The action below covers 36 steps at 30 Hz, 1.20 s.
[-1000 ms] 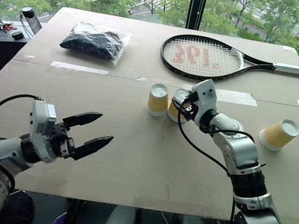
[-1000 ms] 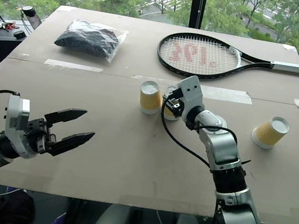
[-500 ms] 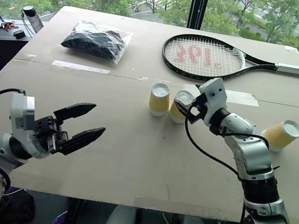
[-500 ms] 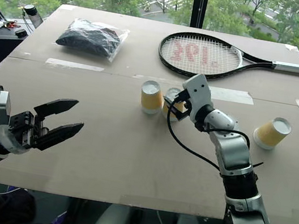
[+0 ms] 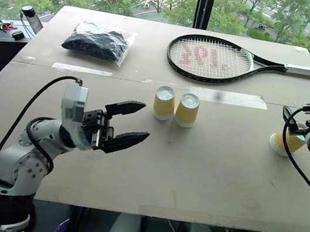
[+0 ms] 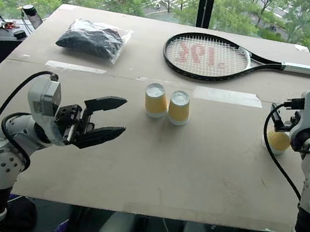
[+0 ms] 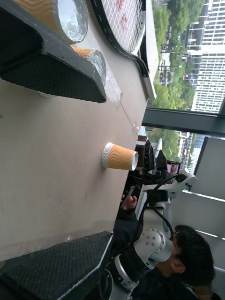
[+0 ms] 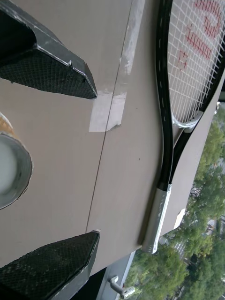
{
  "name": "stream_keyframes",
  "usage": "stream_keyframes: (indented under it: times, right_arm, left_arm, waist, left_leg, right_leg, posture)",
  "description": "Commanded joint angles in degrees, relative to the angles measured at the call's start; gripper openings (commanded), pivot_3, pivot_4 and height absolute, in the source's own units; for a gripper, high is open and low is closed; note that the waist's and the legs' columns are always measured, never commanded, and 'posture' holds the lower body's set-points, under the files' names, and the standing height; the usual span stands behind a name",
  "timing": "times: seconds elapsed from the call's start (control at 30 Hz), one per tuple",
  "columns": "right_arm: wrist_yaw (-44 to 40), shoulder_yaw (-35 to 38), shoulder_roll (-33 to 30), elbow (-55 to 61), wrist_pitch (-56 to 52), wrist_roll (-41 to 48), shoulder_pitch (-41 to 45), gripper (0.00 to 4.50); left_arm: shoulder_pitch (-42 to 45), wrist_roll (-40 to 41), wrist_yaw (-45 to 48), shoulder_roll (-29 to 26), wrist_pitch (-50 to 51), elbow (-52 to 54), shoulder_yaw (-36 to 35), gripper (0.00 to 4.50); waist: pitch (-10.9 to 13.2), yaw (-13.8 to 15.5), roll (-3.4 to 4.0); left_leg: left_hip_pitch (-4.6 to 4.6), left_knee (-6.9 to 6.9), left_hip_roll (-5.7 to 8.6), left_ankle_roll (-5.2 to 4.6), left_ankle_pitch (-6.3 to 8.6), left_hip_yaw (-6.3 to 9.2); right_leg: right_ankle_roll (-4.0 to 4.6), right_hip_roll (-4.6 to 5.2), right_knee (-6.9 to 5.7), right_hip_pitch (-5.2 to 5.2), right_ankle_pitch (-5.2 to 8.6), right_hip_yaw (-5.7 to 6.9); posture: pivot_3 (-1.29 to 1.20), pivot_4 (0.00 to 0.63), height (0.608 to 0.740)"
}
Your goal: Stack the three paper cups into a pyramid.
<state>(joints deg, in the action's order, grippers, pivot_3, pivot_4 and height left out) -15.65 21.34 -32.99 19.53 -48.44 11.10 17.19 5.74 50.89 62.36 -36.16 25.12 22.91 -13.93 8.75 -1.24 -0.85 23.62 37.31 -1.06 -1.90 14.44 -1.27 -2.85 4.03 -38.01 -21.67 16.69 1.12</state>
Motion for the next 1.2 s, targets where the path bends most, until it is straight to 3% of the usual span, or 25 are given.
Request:
stream_keyframes:
  times: [0.03,0.4,0.57,0.73,0.87,1.0,1.1,1.2]
  right_arm:
    - [1.59,2.73,0.89,1.72,-0.86,0.64,-0.95,4.44]
    - [4.63,7.48,6.28,-1.11,-1.5,3.88,-3.61,4.44]
    - [4.49,7.17,6.07,-1.47,-0.56,4.31,-4.26,2.3]
    - [1.84,5.99,4.29,0.11,-0.12,6.11,-3.08,2.22]
    - [-4.67,1.31,1.99,3.78,-2.02,12.15,3.72,2.22]
    - [-12.27,-9.41,2.6,4.73,-7.44,20.08,19.35,2.22]
    - [-15.04,-14.71,2.99,3.24,-8.87,21.91,25.86,2.22]
    - [-16.61,-21.62,7.31,-1.48,-8.86,22.07,35.19,2.22]
  left_arm:
    - [0.56,0.59,0.42,-0.63,0.12,0.28,-0.32,4.5]
    - [1.18,0.15,-0.67,-0.48,0.43,1.2,0.63,4.5]
    - [1.45,0.03,-1.06,-0.43,0.38,1.1,0.76,4.5]
    - [0.56,-0.04,-2.01,-0.01,0.07,1.14,0.29,4.5]
    - [-1.91,-0.06,-2.91,0.06,-0.19,0.11,-1.52,4.5]
    - [-8.49,-2.3,-4.02,-0.7,-3.18,-2.12,-8.23,4.5]
    - [-11.02,-3.73,-4.39,-1.07,-5.09,-2.98,-11.49,4.5]
    - [-14.99,-3.3,-1.64,-0.33,-7.42,-4.59,-15.06,4.5]
  waist:
    - [0.0,0.03,0.0]
    - [0.0,0.64,0.0]
    - [-0.01,0.61,0.0]
    - [0.0,0.6,0.0]
    - [0.02,-0.02,0.05]
    - [0.08,-1.13,0.14]
    - [0.05,-0.61,0.08]
    - [0.06,0.25,0.08]
  left_leg:
    - [0.0,0.0,-0.02,0.0,0.0,0.01]
    - [0.06,0.07,0.04,0.01,0.0,0.04]
    - [0.05,0.07,0.04,0.01,-0.01,0.03]
    - [0.04,0.07,0.04,0.01,-0.01,0.03]
    - [0.0,0.07,0.04,-0.01,0.0,-0.03]
    - [-0.24,-0.06,-0.02,-0.05,0.03,0.02]
    - [-0.21,-0.12,-0.1,-0.06,0.04,0.19]
    - [0.13,-0.01,0.01,-0.05,0.03,0.34]
  right_leg:
    - [0.0,-0.02,0.0,0.0,0.0,-0.01]
    - [-0.06,0.01,0.03,0.01,-0.03,0.03]
    - [-0.06,0.01,0.02,0.01,-0.03,0.01]
    - [-0.06,0.01,0.02,0.01,-0.03,0.0]
    - [-0.06,-0.01,0.0,0.0,-0.03,-0.09]
    - [-0.04,-0.15,-0.07,0.01,-0.04,-0.28]
    - [-0.01,-0.25,-0.01,0.0,-0.03,-0.27]
    - [-0.03,-0.17,0.07,-0.14,-0.03,-0.33]
  posture:
    - [0.0,0.15,0.74]
    - [0.0,0.15,0.74]
    - [0.0,0.15,0.74]
    - [0.0,0.15,0.74]
    - [0.0,0.15,0.74]
    - [0.0,0.15,0.74]
    - [0.0,0.15,0.74]
    - [0.0,0.15,0.74]
